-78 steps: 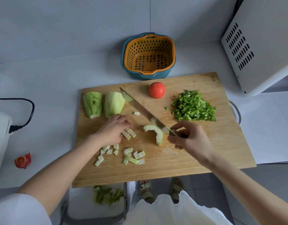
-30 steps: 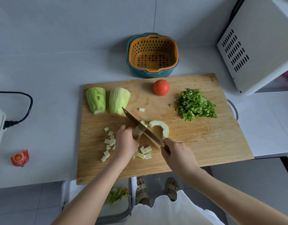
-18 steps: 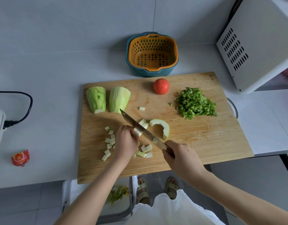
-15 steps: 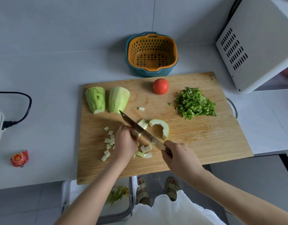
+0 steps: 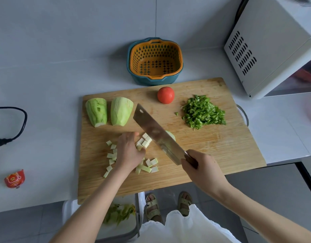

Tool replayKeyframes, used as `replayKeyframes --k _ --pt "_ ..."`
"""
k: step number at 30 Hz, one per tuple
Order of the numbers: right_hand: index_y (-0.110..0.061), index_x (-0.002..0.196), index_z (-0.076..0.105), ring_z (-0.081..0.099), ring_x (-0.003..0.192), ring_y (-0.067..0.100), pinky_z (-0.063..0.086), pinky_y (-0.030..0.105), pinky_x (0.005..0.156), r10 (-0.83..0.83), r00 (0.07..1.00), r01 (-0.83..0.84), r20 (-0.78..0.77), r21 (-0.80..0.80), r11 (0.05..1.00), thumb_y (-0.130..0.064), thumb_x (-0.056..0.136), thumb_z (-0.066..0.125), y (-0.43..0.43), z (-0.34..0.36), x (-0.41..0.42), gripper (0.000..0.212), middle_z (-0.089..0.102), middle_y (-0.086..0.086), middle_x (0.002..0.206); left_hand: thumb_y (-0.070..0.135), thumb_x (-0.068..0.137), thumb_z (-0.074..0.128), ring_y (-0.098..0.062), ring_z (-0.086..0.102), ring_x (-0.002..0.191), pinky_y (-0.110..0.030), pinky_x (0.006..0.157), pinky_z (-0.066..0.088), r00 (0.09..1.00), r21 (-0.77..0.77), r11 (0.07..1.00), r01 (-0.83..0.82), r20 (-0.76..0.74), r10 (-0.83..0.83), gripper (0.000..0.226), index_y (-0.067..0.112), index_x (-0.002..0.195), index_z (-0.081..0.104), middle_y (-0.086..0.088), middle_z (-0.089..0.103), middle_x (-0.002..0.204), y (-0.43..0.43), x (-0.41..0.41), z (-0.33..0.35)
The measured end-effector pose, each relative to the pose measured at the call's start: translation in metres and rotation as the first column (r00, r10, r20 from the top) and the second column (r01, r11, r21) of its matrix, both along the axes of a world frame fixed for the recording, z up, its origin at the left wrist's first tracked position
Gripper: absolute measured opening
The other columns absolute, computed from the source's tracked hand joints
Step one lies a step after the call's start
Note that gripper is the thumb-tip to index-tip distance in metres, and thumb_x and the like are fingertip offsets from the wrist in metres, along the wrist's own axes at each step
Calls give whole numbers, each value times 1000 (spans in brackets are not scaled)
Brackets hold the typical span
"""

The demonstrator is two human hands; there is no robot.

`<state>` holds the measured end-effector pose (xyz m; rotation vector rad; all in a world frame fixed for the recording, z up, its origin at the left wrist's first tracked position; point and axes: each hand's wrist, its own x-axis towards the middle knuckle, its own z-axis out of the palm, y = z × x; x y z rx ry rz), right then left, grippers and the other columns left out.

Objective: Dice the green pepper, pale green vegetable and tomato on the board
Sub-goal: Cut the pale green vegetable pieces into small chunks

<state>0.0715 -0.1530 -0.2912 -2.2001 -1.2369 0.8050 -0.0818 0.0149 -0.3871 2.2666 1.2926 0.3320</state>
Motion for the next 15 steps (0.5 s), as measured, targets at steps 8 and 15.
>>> replayKeyframes --k 8,15 --pt "-7 63 46 37 46 15 29 26 46 -135 990 136 -28 40 990 -15 87 54 1 9 28 26 47 8 52 26 86 43 -24 52 91 -38 81 45 947 250 913 321 -83 -311 20 10 90 54 -4 54 97 0 32 -16" --pt "-4 70 55 53 56 35 34 32 49 -148 989 148 1 33 988 -16 87 53 -1 5 42 21 58 18 61 12 84 58 -18 53 85 -36 76 50 873 167 857 487 -75 -482 11 15 74 61 2 61 86 -10 11 -2"
